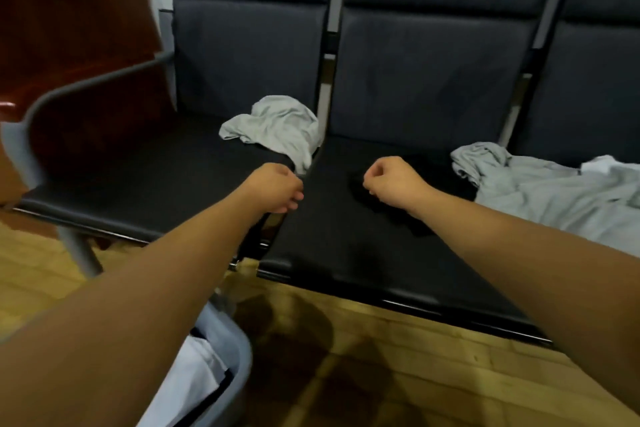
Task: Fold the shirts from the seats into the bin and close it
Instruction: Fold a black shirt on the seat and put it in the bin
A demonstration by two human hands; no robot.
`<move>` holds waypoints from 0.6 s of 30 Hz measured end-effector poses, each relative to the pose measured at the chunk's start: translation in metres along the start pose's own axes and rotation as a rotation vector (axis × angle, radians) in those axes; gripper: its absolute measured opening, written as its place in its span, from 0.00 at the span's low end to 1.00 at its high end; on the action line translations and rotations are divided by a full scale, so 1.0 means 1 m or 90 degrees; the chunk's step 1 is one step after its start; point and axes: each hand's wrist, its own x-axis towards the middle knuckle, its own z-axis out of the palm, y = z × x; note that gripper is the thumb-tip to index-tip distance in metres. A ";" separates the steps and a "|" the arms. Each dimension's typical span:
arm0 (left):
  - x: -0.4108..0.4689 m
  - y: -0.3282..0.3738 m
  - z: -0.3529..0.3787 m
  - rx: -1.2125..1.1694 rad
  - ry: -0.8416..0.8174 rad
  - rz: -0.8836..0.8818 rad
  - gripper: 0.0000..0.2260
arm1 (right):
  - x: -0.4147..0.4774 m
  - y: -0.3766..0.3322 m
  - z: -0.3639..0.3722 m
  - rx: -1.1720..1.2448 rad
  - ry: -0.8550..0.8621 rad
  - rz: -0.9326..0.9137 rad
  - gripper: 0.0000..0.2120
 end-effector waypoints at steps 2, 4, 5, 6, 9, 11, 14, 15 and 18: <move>0.008 0.015 0.033 -0.013 -0.034 0.025 0.04 | -0.001 0.038 -0.024 -0.038 0.036 0.026 0.07; 0.017 0.023 0.064 -0.024 -0.064 0.033 0.04 | -0.003 0.074 -0.039 -0.090 0.070 0.043 0.11; 0.022 0.023 0.079 -0.019 -0.074 0.036 0.05 | -0.004 0.092 -0.042 -0.117 0.075 0.050 0.14; 0.027 0.021 0.093 -0.008 -0.080 0.037 0.05 | -0.004 0.110 -0.043 -0.138 0.068 0.055 0.19; 0.036 0.008 0.125 0.056 -0.088 0.037 0.05 | -0.006 0.154 -0.036 -0.198 0.018 0.027 0.32; 0.043 0.001 0.134 0.124 -0.072 0.046 0.06 | -0.004 0.172 -0.029 -0.306 0.028 -0.020 0.29; 0.055 -0.003 0.143 0.129 -0.038 0.042 0.11 | 0.000 0.177 -0.020 -0.327 0.080 -0.078 0.15; 0.059 -0.003 0.145 0.113 -0.037 0.043 0.14 | 0.001 0.176 -0.017 -0.311 0.081 -0.088 0.12; 0.070 0.000 0.149 -0.005 -0.053 0.025 0.22 | 0.007 0.169 -0.014 -0.241 -0.003 -0.105 0.06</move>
